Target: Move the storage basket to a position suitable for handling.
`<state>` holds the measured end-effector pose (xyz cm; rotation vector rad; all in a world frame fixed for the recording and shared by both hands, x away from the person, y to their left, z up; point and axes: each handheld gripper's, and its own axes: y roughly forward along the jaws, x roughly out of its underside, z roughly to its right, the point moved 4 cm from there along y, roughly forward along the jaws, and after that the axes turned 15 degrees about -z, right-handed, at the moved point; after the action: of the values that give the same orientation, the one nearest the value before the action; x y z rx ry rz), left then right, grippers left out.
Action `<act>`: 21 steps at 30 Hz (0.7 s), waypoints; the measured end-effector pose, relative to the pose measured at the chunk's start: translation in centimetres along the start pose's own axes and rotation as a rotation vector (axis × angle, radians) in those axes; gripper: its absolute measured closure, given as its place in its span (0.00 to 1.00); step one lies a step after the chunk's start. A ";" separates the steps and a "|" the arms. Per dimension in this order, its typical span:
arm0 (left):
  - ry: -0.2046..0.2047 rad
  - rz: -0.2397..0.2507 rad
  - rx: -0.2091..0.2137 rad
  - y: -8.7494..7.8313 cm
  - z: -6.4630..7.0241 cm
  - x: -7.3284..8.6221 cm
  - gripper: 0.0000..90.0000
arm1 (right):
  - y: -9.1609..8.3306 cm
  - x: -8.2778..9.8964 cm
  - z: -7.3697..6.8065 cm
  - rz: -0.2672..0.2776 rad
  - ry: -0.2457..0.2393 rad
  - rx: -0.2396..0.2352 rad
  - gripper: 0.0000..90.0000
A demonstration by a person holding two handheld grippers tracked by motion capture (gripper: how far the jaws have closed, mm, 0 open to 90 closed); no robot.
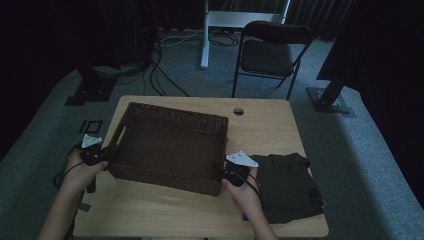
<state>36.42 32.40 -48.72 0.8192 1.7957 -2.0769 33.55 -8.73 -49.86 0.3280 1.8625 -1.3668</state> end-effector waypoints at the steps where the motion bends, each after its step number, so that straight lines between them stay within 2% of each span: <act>1: -0.004 0.004 0.001 0.0 0.1 0.1 0.70 | 0.0 0.0 0.1 -0.001 0.004 0.003 0.58; 6: -0.034 0.020 0.001 -0.2 0.4 0.6 0.71 | 0.1 -0.2 0.5 -0.012 -0.003 0.004 0.60; 12: -0.035 -0.002 -0.019 -0.7 1.0 1.1 0.71 | 0.1 -0.5 1.1 -0.020 -0.037 0.000 0.61; 13: -0.032 -0.013 -0.034 -0.9 0.9 1.2 0.80 | 0.2 -0.6 1.3 -0.019 -0.042 -0.004 0.61; 15: -0.032 -0.013 -0.034 -0.9 0.9 1.2 0.81 | 0.2 -0.7 1.5 -0.016 -0.048 -0.007 0.61; 16: -0.037 -0.010 -0.012 -1.0 1.1 1.6 0.82 | 0.3 -0.8 2.0 -0.026 -0.049 -0.021 0.62; 17: -0.044 -0.009 -0.006 -1.1 1.2 1.7 0.82 | 0.3 -0.9 2.1 -0.028 -0.057 -0.026 0.62; 21: -0.044 -0.011 -0.015 -1.2 1.4 1.8 0.82 | 0.5 -1.1 2.4 -0.035 -0.080 -0.026 0.63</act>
<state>33.98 31.55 -48.72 0.7548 1.7947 -2.0693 35.63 -10.44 -49.63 0.2251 1.8262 -1.3579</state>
